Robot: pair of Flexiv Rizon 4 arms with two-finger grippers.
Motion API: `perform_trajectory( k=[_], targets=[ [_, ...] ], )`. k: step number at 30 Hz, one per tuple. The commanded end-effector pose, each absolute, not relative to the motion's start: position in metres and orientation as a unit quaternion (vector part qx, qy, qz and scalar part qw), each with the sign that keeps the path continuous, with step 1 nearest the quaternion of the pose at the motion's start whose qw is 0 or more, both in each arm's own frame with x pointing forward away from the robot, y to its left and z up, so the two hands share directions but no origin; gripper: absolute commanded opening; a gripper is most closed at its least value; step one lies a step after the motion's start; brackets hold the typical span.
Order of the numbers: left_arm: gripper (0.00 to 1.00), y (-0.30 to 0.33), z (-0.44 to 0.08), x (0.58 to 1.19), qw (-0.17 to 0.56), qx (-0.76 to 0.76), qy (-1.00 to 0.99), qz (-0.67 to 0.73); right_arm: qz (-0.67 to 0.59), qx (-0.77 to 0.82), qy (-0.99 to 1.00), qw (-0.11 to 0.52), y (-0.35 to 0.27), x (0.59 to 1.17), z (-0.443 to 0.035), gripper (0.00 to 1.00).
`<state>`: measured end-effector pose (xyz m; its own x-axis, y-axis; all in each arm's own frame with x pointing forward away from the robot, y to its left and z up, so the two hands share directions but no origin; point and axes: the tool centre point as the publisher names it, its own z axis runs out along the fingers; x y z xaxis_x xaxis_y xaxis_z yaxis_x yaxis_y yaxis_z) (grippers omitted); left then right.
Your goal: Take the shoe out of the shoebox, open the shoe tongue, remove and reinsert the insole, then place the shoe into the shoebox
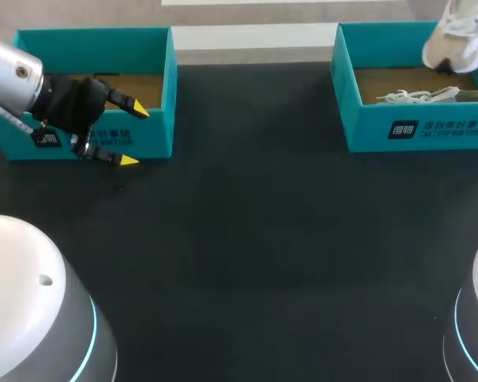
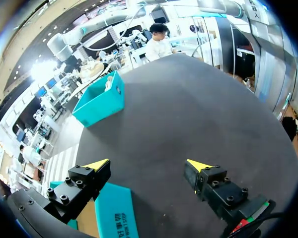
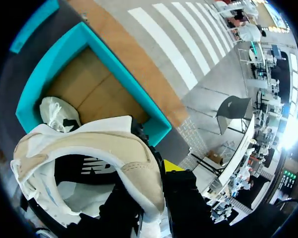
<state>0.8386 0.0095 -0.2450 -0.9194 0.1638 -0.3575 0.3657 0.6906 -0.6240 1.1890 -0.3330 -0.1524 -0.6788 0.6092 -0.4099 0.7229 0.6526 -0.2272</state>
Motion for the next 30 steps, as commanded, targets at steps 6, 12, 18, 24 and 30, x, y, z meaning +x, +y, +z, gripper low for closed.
perform_trajectory(
  k=[6,12,18,24,30],
  targets=[
    [1.00,0.0097,-0.2447,0.8380,0.138,0.146,0.910,-0.364,-0.172,0.753,0.629,0.084,-0.3380,1.1785,-0.1498,0.00],
    [1.00,0.0097,-0.2447,0.8380,0.138,0.146,0.910,-0.364,-0.172,0.753,0.629,0.084,-0.3380,1.1785,-0.1498,0.00],
    [1.00,0.0097,-0.2447,0.8380,0.138,0.146,0.910,-0.364,-0.172,0.753,0.629,0.084,-0.3380,1.1785,-0.1498,0.00],
    [1.00,0.0097,-0.2447,0.8380,0.138,0.146,0.910,-0.364,-0.172,0.753,0.629,0.084,-0.3380,1.1785,-0.1498,0.00],
    [1.00,0.0097,-0.2447,0.8380,0.138,0.146,0.910,-0.364,-0.172,0.753,0.629,0.084,-0.3380,1.1785,-0.1498,0.00]
  ],
)
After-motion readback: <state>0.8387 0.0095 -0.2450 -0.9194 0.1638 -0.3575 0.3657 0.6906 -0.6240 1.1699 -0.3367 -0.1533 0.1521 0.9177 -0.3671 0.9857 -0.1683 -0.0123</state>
